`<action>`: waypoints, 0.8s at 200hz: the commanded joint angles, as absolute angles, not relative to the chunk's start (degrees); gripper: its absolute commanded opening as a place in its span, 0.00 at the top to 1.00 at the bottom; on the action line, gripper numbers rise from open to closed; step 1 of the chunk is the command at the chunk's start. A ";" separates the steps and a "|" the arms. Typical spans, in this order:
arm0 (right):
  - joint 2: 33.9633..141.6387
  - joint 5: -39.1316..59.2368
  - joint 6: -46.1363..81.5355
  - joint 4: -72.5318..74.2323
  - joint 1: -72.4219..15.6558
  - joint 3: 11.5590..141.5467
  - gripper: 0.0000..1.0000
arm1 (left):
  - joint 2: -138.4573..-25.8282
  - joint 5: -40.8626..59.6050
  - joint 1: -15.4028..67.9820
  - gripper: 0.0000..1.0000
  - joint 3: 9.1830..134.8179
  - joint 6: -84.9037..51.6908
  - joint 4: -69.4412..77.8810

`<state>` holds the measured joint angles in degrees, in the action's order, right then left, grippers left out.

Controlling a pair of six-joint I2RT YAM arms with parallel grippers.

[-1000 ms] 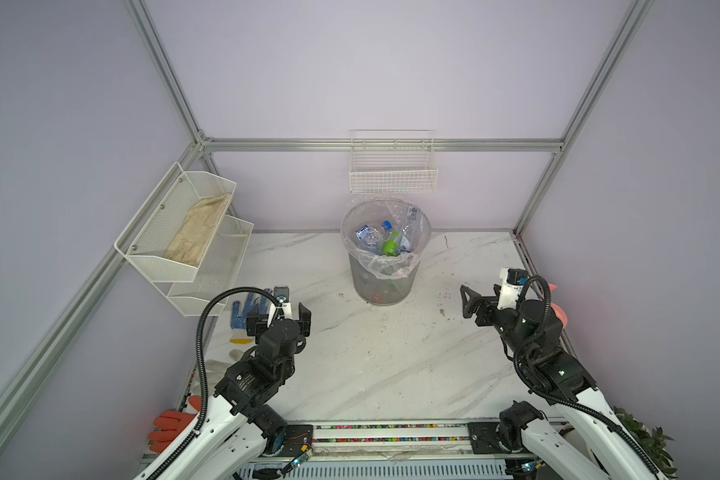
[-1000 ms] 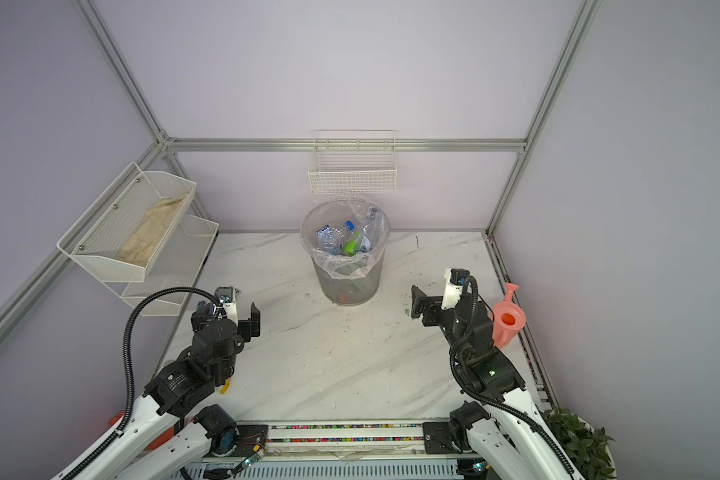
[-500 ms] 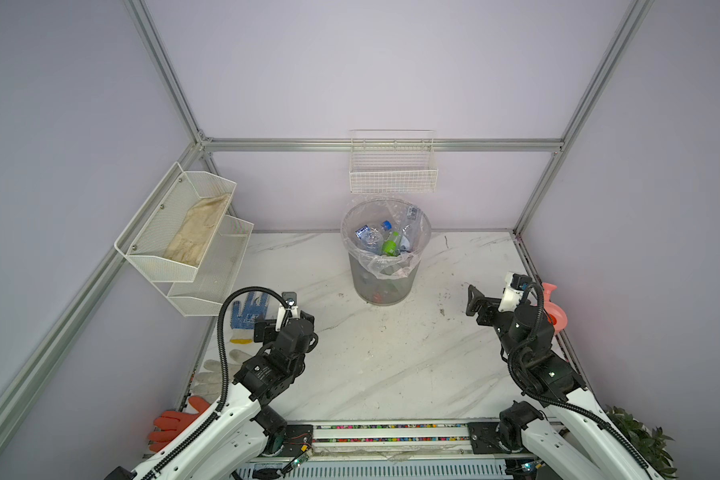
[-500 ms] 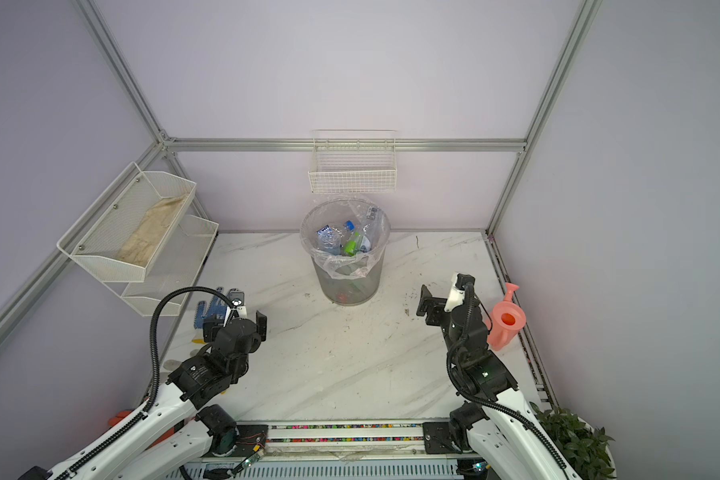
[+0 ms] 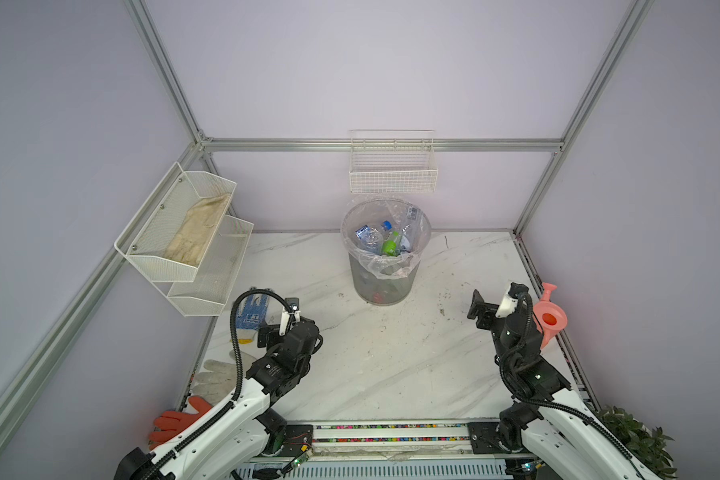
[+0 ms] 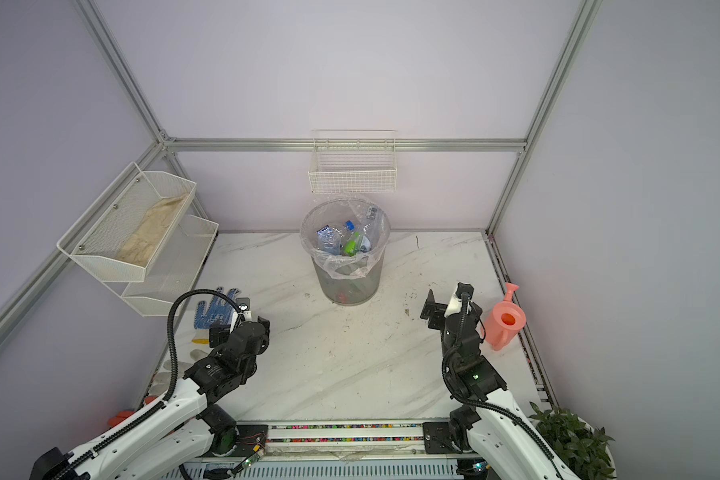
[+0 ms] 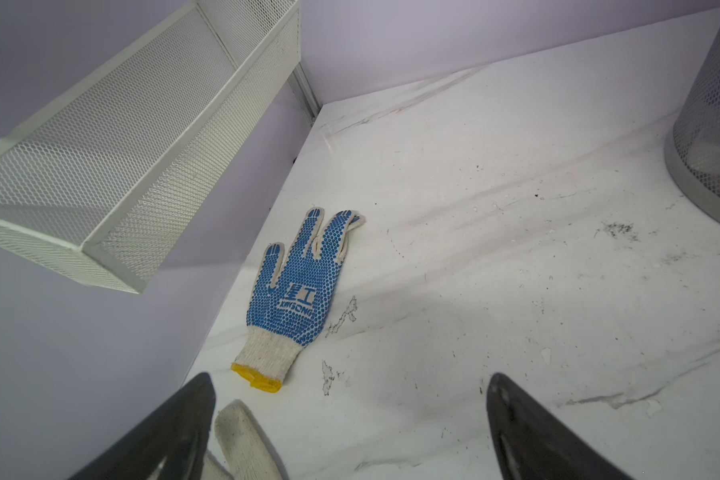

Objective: Throw the plastic bottles in the bin

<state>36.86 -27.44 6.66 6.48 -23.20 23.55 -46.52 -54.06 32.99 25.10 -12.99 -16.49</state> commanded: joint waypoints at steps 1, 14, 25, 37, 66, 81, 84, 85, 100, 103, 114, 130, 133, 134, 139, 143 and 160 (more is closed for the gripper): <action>37.79 -31.66 4.35 13.88 -23.43 20.22 0.03 | -47.01 -56.19 32.54 0.00 22.19 -13.98 -11.18; 37.66 -32.28 4.33 17.82 -23.43 17.45 0.03 | -47.69 -56.43 32.53 0.00 20.31 -14.26 -9.00; 37.46 -32.12 4.32 21.54 -23.44 14.46 0.03 | -48.89 -56.54 32.52 0.00 18.10 -14.84 -6.76; 37.63 -31.84 2.61 26.75 -23.43 9.95 0.03 | -50.82 -56.15 32.52 0.00 17.92 -14.65 -5.43; 40.11 -31.63 4.39 25.75 -23.37 11.50 0.03 | -54.41 -55.75 32.08 0.00 19.31 -14.86 -5.00; 42.17 -32.28 4.71 26.12 -23.38 12.12 0.03 | -55.40 -55.72 31.47 0.00 19.66 -14.93 -4.42; 42.49 -32.34 4.72 26.26 -23.31 12.27 0.03 | -55.45 -55.66 31.27 0.00 19.68 -14.94 -4.31; 42.70 -32.34 4.72 26.26 -23.35 12.29 0.03 | -55.50 -55.60 31.23 0.00 19.69 -14.94 -4.26; 44.39 -32.34 4.67 26.66 -23.33 12.74 0.03 | -55.50 -54.96 30.12 0.00 19.68 -15.17 -3.65; 44.74 -32.41 4.76 26.71 -23.36 12.89 0.03 | -55.46 -54.75 29.85 0.00 19.68 -15.18 -3.55; 45.84 -32.95 4.99 26.88 -23.36 13.24 0.03 | -55.20 -54.20 29.19 0.00 19.45 -15.17 -3.04; 46.67 -33.69 5.08 27.70 -23.36 13.34 0.03 | -55.19 -53.62 28.43 0.00 19.50 -15.20 -2.65; 46.75 -33.81 5.02 27.93 -23.32 13.29 0.03 | -55.27 -53.54 28.25 0.00 19.55 -15.20 -2.67; 46.75 -33.87 5.01 27.98 -23.35 13.28 0.03 | -55.28 -53.53 28.19 0.00 19.53 -15.25 -2.70; 46.88 -34.13 4.96 28.39 -23.32 13.13 0.03 | -55.41 -53.51 28.04 0.00 19.64 -15.43 -2.72; 46.97 -34.26 4.80 28.82 -23.38 13.10 0.03 | -55.52 -53.44 27.81 0.00 19.68 -15.54 -2.70; 47.73 -35.07 4.34 30.76 -23.37 12.78 0.03 | -55.97 -53.35 27.07 0.00 19.95 -15.81 -2.63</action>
